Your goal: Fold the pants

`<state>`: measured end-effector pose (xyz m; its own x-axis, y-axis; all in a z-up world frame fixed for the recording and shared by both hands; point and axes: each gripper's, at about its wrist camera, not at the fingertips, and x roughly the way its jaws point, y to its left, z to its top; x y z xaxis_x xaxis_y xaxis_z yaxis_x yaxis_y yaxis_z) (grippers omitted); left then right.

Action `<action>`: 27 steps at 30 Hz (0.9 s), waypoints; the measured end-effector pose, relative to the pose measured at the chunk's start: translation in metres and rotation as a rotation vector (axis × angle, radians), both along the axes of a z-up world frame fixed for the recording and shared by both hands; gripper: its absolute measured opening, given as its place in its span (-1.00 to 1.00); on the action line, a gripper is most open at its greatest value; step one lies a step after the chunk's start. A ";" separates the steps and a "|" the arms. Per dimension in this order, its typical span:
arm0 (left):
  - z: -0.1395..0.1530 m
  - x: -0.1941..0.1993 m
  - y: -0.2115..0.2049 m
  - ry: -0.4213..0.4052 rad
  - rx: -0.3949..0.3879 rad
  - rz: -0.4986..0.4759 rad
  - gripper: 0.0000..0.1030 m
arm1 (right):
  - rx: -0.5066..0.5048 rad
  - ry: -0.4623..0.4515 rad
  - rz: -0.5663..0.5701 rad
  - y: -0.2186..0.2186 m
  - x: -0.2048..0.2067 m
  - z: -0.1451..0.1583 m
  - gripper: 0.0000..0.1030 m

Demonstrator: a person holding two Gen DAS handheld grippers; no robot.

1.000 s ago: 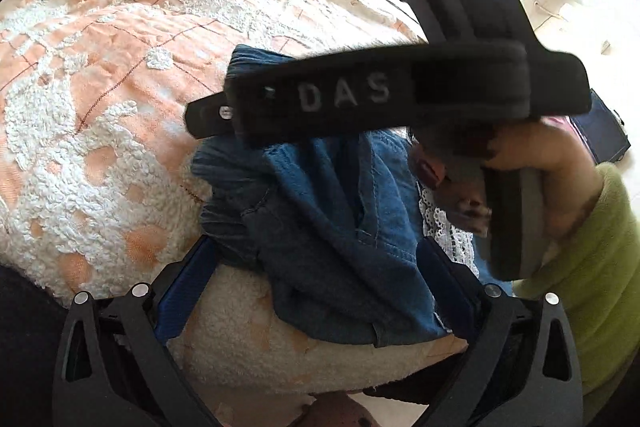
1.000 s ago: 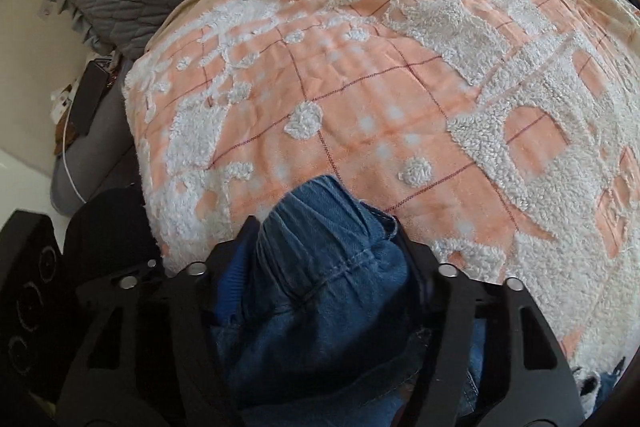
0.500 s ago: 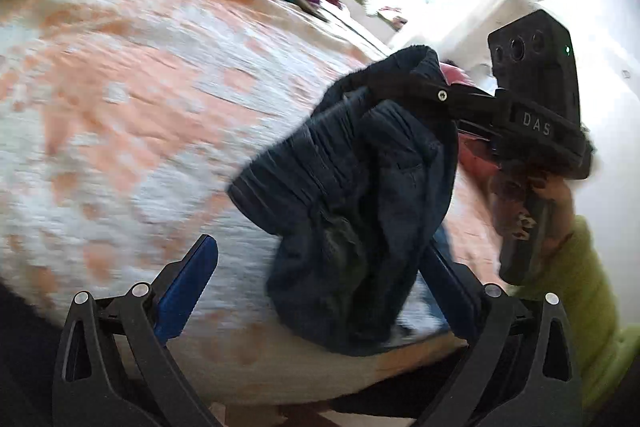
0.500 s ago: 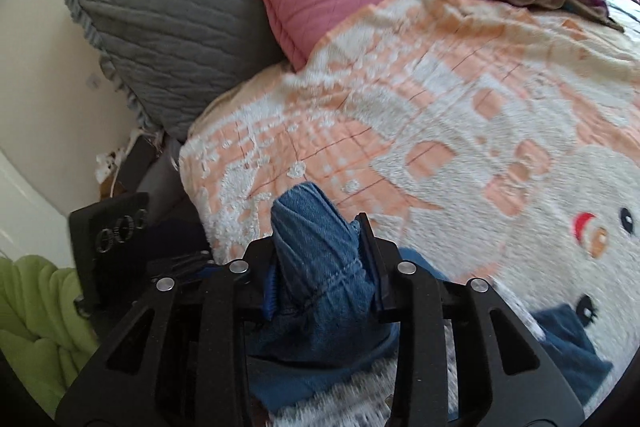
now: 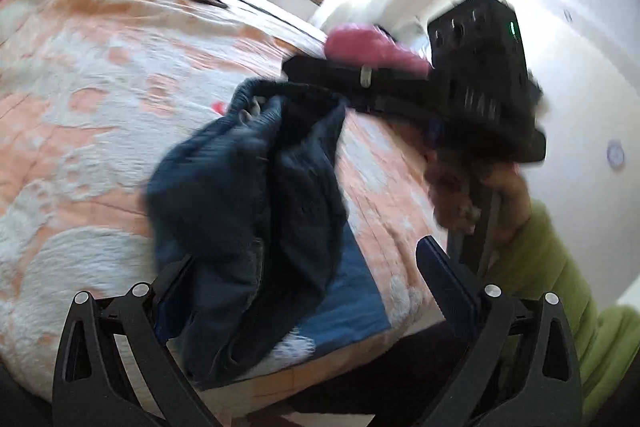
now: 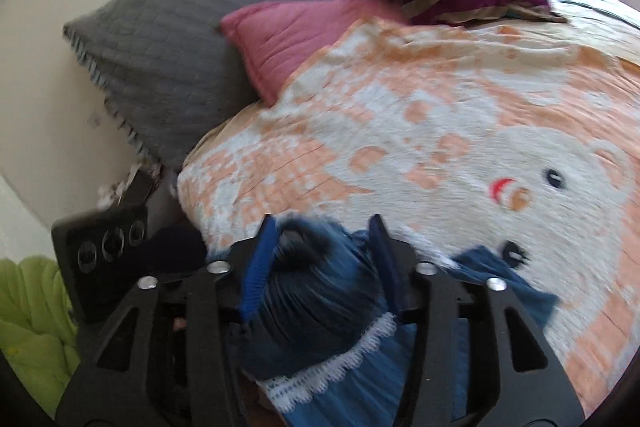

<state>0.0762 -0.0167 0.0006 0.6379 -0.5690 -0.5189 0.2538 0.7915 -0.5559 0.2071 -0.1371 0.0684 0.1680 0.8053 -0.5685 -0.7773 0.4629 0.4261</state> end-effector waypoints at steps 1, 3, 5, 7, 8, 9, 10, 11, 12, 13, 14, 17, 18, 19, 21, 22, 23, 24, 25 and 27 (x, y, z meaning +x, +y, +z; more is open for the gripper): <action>-0.002 0.002 -0.007 0.004 0.016 -0.018 0.91 | -0.006 -0.004 -0.041 -0.012 0.002 0.001 -0.03; -0.009 0.004 -0.024 0.022 0.040 -0.072 0.91 | -0.045 -0.034 -0.109 -0.034 0.001 -0.001 -0.02; -0.018 0.006 -0.033 0.044 0.054 -0.105 0.91 | -0.101 -0.050 -0.156 -0.049 -0.003 -0.010 -0.01; -0.025 0.008 -0.040 0.055 0.080 -0.112 0.91 | -0.121 -0.024 -0.167 -0.056 -0.004 -0.021 0.05; -0.028 0.009 -0.042 0.058 0.092 -0.116 0.91 | -0.142 0.014 -0.170 -0.056 -0.002 -0.030 0.06; -0.029 0.009 -0.044 0.061 0.098 -0.116 0.91 | -0.164 0.032 -0.170 -0.054 -0.002 -0.036 0.06; -0.030 0.010 -0.046 0.061 0.104 -0.118 0.91 | -0.186 0.044 -0.164 -0.051 -0.002 -0.042 0.06; -0.030 0.007 -0.051 0.059 0.116 -0.131 0.91 | -0.227 0.055 -0.160 -0.047 -0.002 -0.050 0.06; -0.032 0.009 -0.055 0.060 0.135 -0.145 0.91 | -0.285 0.066 -0.168 -0.044 0.000 -0.058 0.06; -0.033 0.010 -0.058 0.060 0.151 -0.152 0.91 | -0.340 0.070 -0.182 -0.041 0.002 -0.066 0.06; -0.036 0.009 -0.061 0.047 0.176 -0.158 0.91 | -0.395 0.075 -0.207 -0.042 0.006 -0.076 0.06; -0.036 0.005 -0.067 0.018 0.211 -0.186 0.91 | -0.441 0.090 -0.234 -0.047 0.008 -0.088 0.03; -0.031 0.001 -0.064 0.010 0.199 -0.194 0.91 | -0.467 0.072 -0.248 -0.048 0.008 -0.089 0.03; -0.025 -0.002 -0.057 -0.003 0.184 -0.190 0.91 | -0.461 0.060 -0.248 -0.049 0.007 -0.088 0.03; -0.012 -0.010 -0.043 -0.020 0.167 -0.164 0.91 | -0.411 0.062 -0.244 -0.054 0.007 -0.082 0.03; -0.006 -0.016 -0.039 -0.031 0.163 -0.151 0.91 | -0.401 0.055 -0.250 -0.056 0.008 -0.078 0.03; 0.000 -0.018 -0.029 -0.045 0.169 -0.124 0.91 | -0.384 0.034 -0.260 -0.058 0.006 -0.072 0.04; 0.006 -0.024 -0.021 -0.055 0.179 -0.101 0.91 | -0.366 0.021 -0.265 -0.060 0.006 -0.066 0.09; 0.010 -0.025 -0.014 -0.060 0.188 -0.079 0.91 | -0.346 0.011 -0.270 -0.062 0.005 -0.059 0.17; 0.018 -0.026 0.005 -0.055 0.203 -0.013 0.91 | -0.309 -0.020 -0.287 -0.066 0.002 -0.048 0.23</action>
<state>0.0506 -0.0120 0.0184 0.6620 -0.4646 -0.5882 0.2898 0.8824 -0.3707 0.2089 -0.2029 0.0208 0.3740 0.5168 -0.7701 -0.6051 0.7652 0.2196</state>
